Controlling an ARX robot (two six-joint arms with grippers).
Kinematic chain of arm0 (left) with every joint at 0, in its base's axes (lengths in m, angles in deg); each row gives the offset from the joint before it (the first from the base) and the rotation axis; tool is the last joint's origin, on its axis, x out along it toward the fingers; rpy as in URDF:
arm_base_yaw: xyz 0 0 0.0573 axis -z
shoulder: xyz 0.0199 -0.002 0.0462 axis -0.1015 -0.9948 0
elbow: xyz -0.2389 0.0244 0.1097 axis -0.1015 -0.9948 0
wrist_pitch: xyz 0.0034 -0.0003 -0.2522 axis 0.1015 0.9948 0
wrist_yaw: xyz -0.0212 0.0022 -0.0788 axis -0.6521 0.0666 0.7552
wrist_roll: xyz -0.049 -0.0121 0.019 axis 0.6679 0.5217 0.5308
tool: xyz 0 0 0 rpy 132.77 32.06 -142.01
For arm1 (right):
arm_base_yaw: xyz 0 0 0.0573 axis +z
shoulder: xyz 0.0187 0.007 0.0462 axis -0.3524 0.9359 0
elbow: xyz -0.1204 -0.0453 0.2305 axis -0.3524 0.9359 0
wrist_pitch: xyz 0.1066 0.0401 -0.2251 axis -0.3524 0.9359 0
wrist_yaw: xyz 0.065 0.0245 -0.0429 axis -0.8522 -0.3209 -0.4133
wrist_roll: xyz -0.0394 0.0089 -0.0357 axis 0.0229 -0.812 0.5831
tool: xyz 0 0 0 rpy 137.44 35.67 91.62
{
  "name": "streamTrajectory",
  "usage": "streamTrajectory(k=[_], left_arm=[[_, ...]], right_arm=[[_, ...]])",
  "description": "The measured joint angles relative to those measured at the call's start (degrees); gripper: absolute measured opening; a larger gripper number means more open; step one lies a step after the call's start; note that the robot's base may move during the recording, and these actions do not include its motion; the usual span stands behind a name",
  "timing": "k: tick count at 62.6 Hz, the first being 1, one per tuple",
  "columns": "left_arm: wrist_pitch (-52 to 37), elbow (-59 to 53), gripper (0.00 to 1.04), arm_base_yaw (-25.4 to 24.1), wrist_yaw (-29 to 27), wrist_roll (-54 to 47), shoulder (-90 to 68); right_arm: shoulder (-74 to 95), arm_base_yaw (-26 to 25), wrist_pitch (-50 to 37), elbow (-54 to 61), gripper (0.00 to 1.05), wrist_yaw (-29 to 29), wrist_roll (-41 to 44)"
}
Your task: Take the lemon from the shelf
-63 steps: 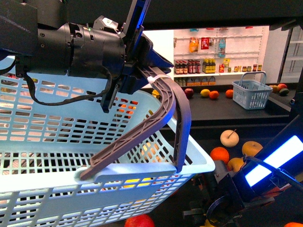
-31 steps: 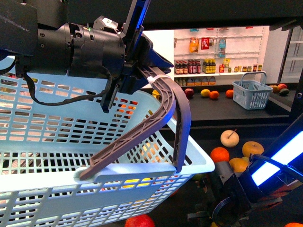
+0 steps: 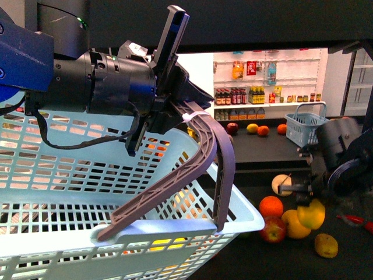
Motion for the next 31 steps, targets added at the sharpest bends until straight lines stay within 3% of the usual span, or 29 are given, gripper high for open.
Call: streamTrajectory(k=[16,31], left_arm=[[0.0,0.02,0.07,0.0,0.0,0.0,0.0],[0.0,0.02,0.07,0.0,-0.02,0.0,0.0]], right_arm=[[-13.07,4.79,-0.04,5.84,0.4,-8.2,-8.15],[-17.16,10.73,-1.51,12.48,0.4,-11.47,-13.14]])
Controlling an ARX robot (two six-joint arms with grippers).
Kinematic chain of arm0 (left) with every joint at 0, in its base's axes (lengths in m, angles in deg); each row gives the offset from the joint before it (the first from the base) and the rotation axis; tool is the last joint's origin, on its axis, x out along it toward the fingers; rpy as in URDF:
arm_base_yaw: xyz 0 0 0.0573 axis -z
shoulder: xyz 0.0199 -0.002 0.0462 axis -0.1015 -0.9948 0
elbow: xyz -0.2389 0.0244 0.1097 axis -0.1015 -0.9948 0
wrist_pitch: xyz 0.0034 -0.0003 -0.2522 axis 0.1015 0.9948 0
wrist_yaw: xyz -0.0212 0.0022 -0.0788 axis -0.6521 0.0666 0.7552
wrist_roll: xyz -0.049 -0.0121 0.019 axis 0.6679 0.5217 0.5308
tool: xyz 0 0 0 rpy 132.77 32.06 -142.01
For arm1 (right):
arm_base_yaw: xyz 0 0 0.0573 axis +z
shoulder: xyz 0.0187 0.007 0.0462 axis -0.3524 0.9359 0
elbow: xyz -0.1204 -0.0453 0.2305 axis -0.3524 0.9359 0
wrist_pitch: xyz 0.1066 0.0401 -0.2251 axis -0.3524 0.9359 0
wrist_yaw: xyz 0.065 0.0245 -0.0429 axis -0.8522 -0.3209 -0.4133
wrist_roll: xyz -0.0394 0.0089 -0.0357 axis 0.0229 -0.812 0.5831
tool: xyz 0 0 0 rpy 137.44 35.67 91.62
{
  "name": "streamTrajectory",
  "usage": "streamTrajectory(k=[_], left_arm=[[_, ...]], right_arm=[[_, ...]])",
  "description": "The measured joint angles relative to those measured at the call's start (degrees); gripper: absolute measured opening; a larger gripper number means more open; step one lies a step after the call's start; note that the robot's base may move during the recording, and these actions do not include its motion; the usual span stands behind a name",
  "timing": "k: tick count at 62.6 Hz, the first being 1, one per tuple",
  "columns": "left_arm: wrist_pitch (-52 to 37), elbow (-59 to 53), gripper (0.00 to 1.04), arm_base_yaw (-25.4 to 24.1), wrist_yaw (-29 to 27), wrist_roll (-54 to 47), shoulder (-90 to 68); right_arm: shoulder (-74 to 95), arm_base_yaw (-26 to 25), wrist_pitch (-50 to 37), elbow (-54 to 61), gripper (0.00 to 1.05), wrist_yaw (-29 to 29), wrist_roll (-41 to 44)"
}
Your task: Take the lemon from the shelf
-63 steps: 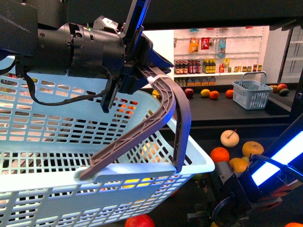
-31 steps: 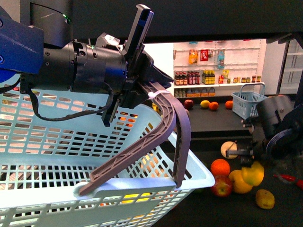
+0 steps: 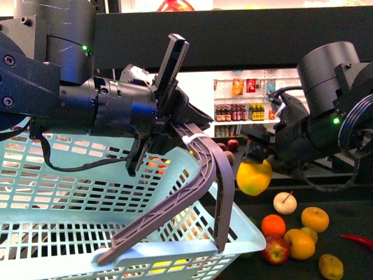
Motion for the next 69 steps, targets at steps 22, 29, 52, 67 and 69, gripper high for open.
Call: streamTrajectory(k=[22,29,52,67,69], left_arm=[[0.0,-0.02,0.07,0.0,0.0,0.0,0.0],[0.0,-0.02,0.07,0.0,0.02,0.0,0.0],[0.0,-0.02,0.07,0.0,0.0,0.04,0.0],[0.0,-0.02,0.07,0.0,-0.07,-0.02,0.0],[0.0,-0.02,0.07,0.0,-0.07,0.0,0.0]], right_arm=[[-0.96,4.7,-2.75,5.18,0.4,0.0,-2.03],[-0.96,5.88,-3.41,5.97,0.39,-0.13,-2.58],[-1.55,6.43,-6.62,6.64,0.77,0.35,-1.66],[-8.85,3.13,-10.08,9.33,0.97,6.91,6.23],[-10.14,2.84,-10.88,10.05,0.97,7.56,7.1]])
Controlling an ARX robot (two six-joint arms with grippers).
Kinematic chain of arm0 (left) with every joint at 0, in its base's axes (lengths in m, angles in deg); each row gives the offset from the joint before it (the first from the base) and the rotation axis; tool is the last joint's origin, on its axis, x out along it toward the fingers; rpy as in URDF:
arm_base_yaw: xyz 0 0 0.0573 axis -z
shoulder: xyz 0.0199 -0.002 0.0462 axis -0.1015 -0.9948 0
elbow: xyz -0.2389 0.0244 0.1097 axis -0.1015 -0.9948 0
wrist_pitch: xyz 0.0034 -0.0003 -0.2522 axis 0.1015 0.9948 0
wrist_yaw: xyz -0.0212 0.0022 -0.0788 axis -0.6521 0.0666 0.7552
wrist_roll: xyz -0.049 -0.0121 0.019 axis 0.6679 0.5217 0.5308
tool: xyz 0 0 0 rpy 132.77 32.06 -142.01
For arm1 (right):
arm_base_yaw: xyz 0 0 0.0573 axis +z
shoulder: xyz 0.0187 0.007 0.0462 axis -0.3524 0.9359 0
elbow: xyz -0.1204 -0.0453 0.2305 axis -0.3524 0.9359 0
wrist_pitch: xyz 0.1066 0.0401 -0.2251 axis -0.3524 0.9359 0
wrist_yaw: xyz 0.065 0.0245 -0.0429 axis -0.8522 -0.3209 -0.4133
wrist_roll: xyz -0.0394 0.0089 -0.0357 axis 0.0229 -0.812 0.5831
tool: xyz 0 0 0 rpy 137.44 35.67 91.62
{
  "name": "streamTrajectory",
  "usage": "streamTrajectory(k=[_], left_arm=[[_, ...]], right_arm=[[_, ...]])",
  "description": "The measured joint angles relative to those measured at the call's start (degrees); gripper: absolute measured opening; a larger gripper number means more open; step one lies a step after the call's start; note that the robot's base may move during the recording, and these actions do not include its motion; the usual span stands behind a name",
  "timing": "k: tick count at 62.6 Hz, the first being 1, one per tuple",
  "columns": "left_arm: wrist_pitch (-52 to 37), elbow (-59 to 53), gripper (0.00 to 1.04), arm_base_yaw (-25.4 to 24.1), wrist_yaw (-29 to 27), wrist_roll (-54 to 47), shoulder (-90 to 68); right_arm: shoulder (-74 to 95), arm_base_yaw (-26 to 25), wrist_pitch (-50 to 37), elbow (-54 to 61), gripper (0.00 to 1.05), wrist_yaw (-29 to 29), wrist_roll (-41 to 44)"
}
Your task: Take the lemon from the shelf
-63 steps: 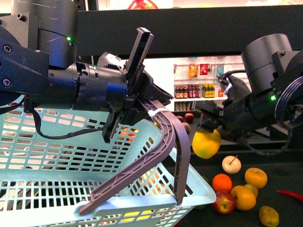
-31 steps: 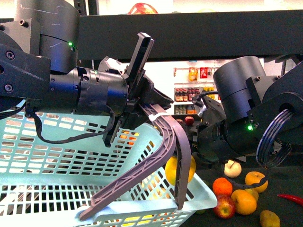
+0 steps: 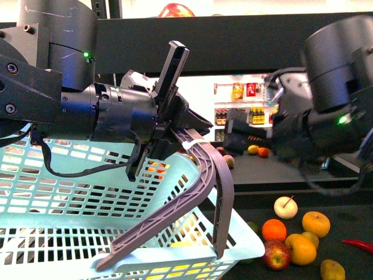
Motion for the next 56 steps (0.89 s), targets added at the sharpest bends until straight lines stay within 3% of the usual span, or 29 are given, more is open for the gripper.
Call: streamTrajectory(k=[8,22,42,43,49,56], left_arm=[[0.0,0.0,0.07,0.0,0.04,0.02,0.0],[0.0,0.0,0.07,0.0,0.02,0.02,0.0],[0.0,0.02,0.07,0.0,0.04,0.0,0.0],[0.0,0.0,0.07,0.0,0.07,0.0,0.0],[0.0,0.0,0.07,0.0,0.09,0.07,0.0],[0.0,0.02,0.07,0.0,0.07,0.11,-0.02]], right_arm=[[-9.35,-1.53,-1.88,6.19,0.97,3.52,6.58],[-33.09,-4.26,-1.66,26.97,0.97,12.7,13.11],[-68.48,-1.84,14.03,46.99,0.97,23.98,16.48],[-69.4,-2.12,13.7,47.52,0.96,23.32,16.41],[-78.79,-9.44,11.45,53.59,0.79,6.86,16.31],[-84.43,-12.55,11.3,57.53,0.61,1.4,16.24]])
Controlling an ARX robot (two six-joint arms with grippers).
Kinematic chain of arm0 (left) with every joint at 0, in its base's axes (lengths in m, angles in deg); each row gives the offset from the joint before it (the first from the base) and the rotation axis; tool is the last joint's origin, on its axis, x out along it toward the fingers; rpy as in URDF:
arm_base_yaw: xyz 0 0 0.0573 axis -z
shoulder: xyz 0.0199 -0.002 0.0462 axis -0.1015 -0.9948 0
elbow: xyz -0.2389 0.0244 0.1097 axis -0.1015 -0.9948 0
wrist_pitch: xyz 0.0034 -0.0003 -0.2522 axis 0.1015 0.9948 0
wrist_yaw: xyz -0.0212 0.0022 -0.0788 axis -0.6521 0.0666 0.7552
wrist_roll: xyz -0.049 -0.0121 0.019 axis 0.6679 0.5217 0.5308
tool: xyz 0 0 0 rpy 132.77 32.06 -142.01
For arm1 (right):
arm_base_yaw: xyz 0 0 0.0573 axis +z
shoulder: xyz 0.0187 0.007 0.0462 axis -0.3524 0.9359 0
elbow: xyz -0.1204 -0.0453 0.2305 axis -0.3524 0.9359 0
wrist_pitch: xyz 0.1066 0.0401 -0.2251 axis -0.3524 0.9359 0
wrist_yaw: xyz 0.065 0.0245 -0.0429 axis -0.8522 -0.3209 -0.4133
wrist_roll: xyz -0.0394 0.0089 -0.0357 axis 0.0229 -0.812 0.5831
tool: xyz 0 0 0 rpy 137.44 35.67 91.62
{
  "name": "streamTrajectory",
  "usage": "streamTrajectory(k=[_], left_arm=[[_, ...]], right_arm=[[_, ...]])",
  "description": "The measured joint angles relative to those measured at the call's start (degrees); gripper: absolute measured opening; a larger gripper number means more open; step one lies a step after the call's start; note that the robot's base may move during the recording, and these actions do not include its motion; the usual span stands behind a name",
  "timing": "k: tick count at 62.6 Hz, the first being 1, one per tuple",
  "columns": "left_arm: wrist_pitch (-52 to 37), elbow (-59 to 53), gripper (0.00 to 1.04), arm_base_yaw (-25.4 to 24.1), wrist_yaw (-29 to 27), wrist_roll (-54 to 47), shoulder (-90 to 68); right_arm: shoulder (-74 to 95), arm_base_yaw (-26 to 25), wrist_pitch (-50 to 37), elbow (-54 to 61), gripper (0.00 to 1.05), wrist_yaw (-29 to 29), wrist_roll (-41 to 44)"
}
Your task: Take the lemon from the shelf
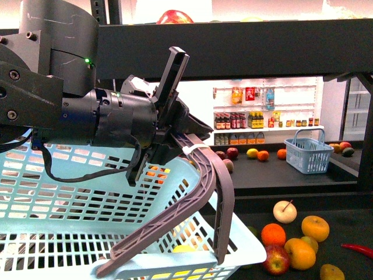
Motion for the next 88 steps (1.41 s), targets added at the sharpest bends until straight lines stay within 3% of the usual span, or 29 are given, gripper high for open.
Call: streamTrajectory(k=[19,20,25,74,88], left_arm=[[0.0,0.0,0.07,-0.02,0.0,-0.09,0.0],[0.0,-0.02,0.07,0.0,0.0,-0.02,0.0],[0.0,-0.02,0.07,-0.02,-0.02,0.15,0.0],[0.0,0.0,0.07,0.0,0.0,-0.07,0.0],[0.0,0.0,0.06,0.0,0.0,-0.07,0.0]], right_arm=[[-4.24,-0.31,-0.22,5.18,0.08,-0.46,0.0],[-6.6,-0.33,2.25,5.27,0.02,-0.68,0.09],[-11.15,-0.39,5.77,6.64,0.03,-0.59,-0.13],[-16.11,-0.39,5.35,10.64,0.03,-0.59,-0.15],[-16.13,-0.39,5.35,10.64,0.39,-0.59,-0.15]])
